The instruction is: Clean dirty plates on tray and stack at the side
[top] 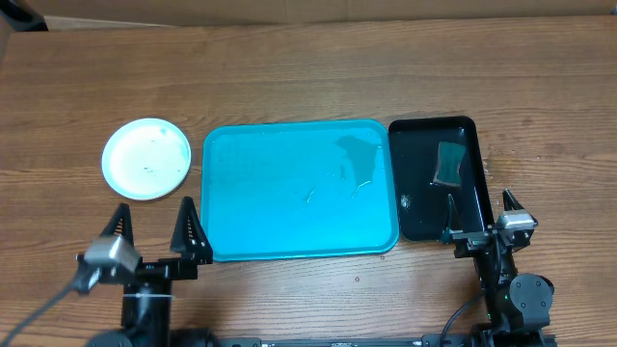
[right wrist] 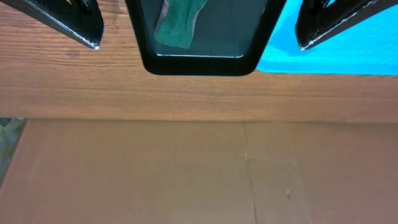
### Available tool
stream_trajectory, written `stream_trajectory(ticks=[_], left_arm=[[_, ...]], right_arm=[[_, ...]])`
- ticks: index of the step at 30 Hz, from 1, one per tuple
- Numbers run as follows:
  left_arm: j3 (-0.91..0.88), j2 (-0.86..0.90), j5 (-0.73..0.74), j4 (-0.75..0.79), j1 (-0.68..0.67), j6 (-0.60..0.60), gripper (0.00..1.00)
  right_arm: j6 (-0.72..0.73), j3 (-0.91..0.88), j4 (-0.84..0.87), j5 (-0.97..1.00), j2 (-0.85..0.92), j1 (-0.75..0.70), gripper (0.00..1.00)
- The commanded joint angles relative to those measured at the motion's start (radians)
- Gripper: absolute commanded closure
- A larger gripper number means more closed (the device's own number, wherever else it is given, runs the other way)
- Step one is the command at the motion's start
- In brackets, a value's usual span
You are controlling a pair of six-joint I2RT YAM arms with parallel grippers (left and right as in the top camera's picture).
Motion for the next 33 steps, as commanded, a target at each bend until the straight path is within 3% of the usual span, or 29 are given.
stream_trajectory(ticks=[1,6,9,21,26,33], left_arm=[[-0.151,-0.111,0.021,0.19,0.0,0.008,0.0],[-0.292,-0.103,0.061,0.477,0.002,-0.003,0.0],[-0.363,-0.105,0.061,0.536,0.003,-0.003,0.0],[-0.542,-0.106,0.043,0.529,0.003,-0.006,0.0],[-0.566,-0.106,0.001,0.433,0.003,-0.002,0.0],[-0.58,-0.106,-0.01,0.267,0.002,0.162,0.0]], right_arm=[[-0.003,-0.01,0.006,-0.006,-0.01,-0.008,0.0],[-0.004,-0.01,0.006,-0.006,-0.01,-0.008,0.0],[-0.003,-0.01,0.006,-0.006,-0.01,-0.008,0.0],[-0.003,-0.01,0.006,-0.006,-0.01,-0.008,0.0],[-0.003,-0.01,0.006,-0.006,-0.01,-0.008,0.0],[-0.003,-0.01,0.006,-0.006,-0.01,-0.008,0.0]])
